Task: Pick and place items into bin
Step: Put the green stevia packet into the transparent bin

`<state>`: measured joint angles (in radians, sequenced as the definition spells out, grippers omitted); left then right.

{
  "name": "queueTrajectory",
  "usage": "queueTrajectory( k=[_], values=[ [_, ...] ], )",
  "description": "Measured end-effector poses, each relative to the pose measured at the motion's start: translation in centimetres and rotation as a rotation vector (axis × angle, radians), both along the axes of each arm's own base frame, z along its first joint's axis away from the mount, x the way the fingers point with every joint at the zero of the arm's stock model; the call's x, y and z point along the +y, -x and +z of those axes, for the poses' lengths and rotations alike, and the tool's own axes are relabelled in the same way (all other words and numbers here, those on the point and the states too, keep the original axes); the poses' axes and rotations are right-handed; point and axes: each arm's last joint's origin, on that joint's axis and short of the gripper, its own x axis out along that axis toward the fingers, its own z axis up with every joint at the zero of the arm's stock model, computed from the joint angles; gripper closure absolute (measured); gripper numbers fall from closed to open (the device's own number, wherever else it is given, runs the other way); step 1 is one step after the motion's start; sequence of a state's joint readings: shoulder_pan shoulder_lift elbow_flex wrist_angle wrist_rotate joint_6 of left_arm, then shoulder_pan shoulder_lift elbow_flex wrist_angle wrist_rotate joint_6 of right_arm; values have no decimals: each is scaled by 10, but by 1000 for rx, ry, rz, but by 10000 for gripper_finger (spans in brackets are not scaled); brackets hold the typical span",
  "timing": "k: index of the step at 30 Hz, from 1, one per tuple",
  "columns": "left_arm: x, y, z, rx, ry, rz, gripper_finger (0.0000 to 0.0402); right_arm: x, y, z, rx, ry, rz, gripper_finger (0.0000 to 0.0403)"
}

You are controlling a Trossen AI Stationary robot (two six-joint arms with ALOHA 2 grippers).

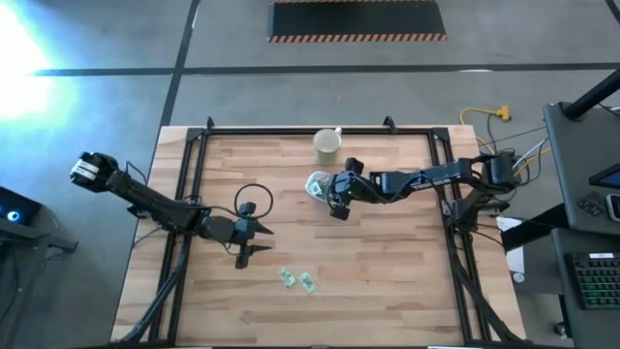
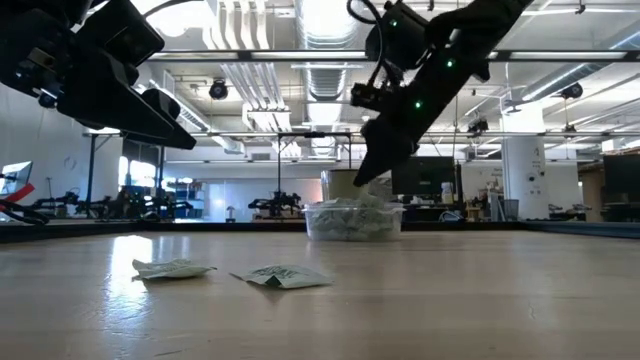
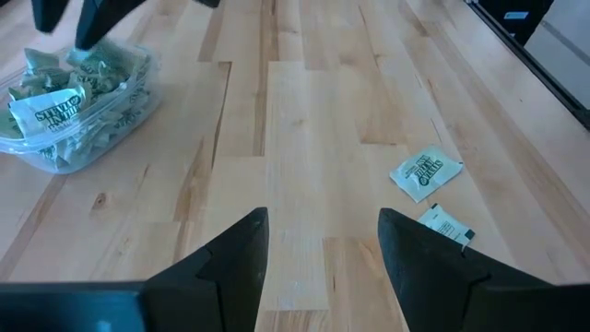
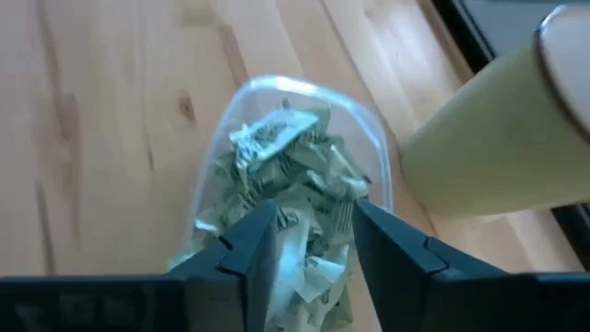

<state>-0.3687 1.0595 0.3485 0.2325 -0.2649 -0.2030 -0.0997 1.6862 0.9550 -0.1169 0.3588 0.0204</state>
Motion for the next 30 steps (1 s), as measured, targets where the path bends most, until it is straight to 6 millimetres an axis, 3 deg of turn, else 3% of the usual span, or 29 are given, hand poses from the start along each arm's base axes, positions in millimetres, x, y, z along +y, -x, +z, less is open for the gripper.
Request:
queueTrajectory(
  k=[11, 17, 30],
  values=[
    [-1, 0, 0, 6, 11, -24, 213, 23, 9, 31, -93, 7, 74, 265],
    [-6, -3, -9, 55, 47, -132, 213, 52, 11, 35, -102, -59, 257, 277],
    [-23, -38, -44, 14, 21, -271, 213, 122, 21, 34, -93, -157, 501, 297]
  ],
)
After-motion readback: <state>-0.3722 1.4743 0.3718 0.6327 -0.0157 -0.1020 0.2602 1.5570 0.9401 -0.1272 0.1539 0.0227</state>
